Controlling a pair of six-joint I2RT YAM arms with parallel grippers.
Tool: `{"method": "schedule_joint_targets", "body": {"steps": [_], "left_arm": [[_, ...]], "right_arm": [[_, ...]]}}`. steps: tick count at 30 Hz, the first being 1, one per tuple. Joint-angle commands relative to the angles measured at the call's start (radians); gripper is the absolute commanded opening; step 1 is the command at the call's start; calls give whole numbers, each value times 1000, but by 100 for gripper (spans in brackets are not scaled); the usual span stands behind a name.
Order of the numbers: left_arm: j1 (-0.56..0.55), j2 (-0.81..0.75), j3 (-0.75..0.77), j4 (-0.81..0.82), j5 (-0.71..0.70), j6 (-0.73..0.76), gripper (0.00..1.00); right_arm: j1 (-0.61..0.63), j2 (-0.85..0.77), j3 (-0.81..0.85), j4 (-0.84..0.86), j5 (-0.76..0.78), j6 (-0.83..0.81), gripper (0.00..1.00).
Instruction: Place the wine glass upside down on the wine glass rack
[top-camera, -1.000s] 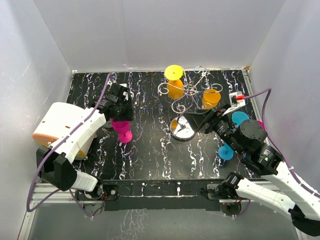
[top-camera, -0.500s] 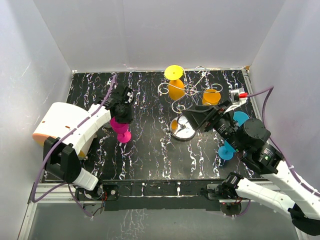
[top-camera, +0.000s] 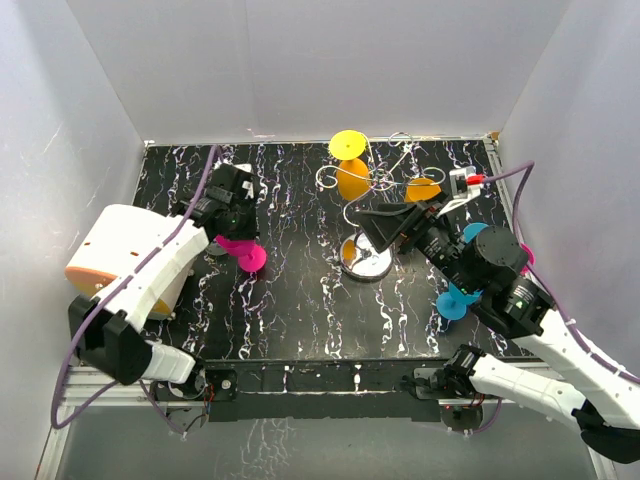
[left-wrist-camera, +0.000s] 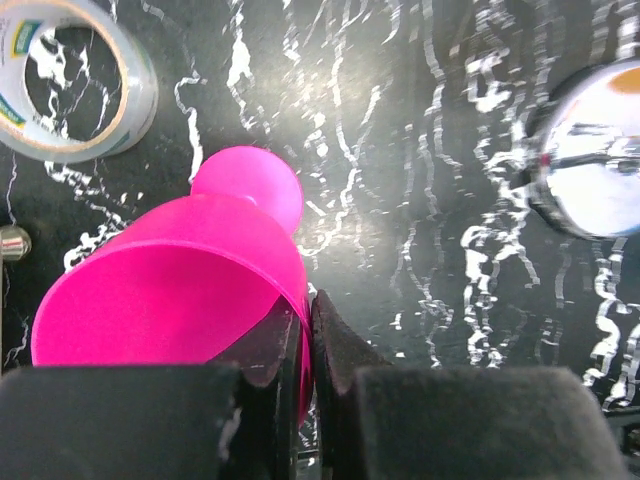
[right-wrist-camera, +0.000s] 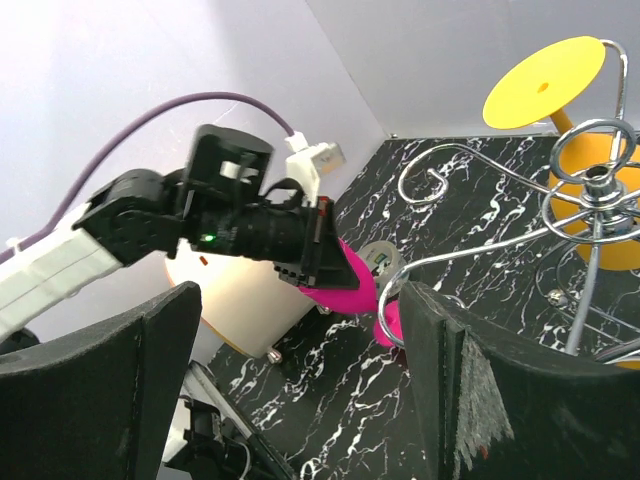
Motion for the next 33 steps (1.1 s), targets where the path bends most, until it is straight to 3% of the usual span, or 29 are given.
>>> {"method": "schedule_joint_targets", "body": {"steps": [1, 15, 26, 33], "left_arm": [[3, -194, -7, 97, 79, 39, 0], [3, -616, -113, 469, 34, 75, 0], [3, -710, -169, 879, 151, 45, 0], [3, -694, -135, 961, 196, 26, 0]], "right_arm": [[3, 42, 66, 93, -17, 69, 79], [3, 228, 178, 195, 22, 353, 73], [4, 435, 269, 369, 0, 653, 62], [40, 537, 330, 466, 45, 750, 60]]}}
